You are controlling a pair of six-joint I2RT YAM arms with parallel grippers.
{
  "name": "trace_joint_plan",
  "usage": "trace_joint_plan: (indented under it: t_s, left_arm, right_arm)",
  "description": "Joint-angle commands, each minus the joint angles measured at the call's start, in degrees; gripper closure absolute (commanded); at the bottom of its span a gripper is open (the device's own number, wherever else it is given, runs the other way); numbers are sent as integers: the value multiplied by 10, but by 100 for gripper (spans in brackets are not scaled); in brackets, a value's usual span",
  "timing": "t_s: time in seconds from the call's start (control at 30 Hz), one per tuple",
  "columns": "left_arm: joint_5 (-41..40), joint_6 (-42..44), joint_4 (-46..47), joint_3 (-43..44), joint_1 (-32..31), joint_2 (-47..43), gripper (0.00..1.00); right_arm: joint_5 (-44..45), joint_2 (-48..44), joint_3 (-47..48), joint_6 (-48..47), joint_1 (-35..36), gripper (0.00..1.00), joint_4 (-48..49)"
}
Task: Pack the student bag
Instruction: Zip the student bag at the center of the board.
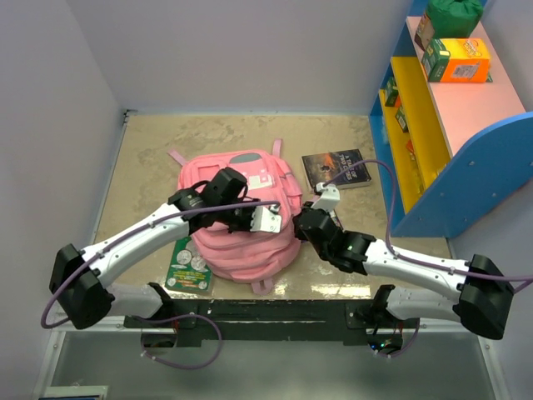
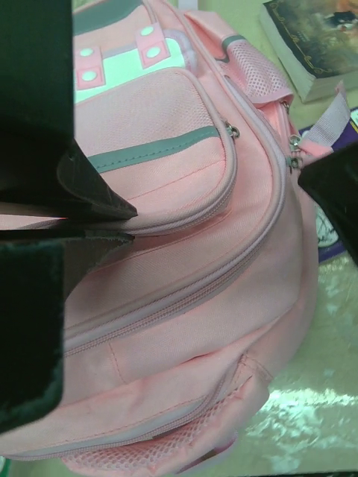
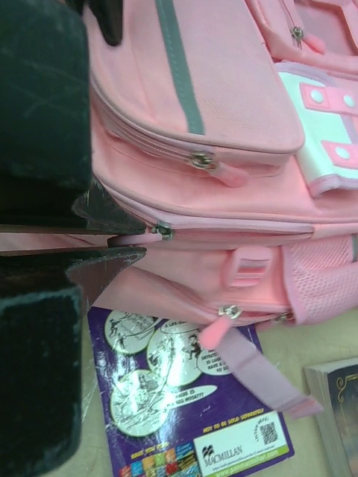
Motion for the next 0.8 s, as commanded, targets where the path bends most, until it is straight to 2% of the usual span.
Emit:
trace_joint_plan:
  t_s: [0.0,0.13,0.27,0.5,0.6,0.63,0.73,0.77]
  left_arm:
    - [90,110,-156,14,-1,-59,100]
    - [136,159,-205,23,-1,-71,100]
    - [156,193,-247,41,-1,-67,100]
    - [154,185,-251,49,-1,-75,100]
    - [136,154,-229,51,-1,-84,100]
    - [131,147,-224,52,0,-88,100]
    - [102,119,-205,71,0,-93,100]
    - [93,106,-201,78,0,-94,100]
  right_arm:
    - [12,11,10,-66,-48,100,44]
    - [-1,42,23,-105,-71,100,90]
    - [-11,114,52,-131,-93,100,126]
    - [-16,188,122,-160,-112,99,159]
    - [-13,159,114,-160,-112,79,156]
    - [-14,148,91,-161,-112,65,167]
    - [-18,104,41,-169,-113,43,191]
    - [-21,97,33,-173,-113,40,193]
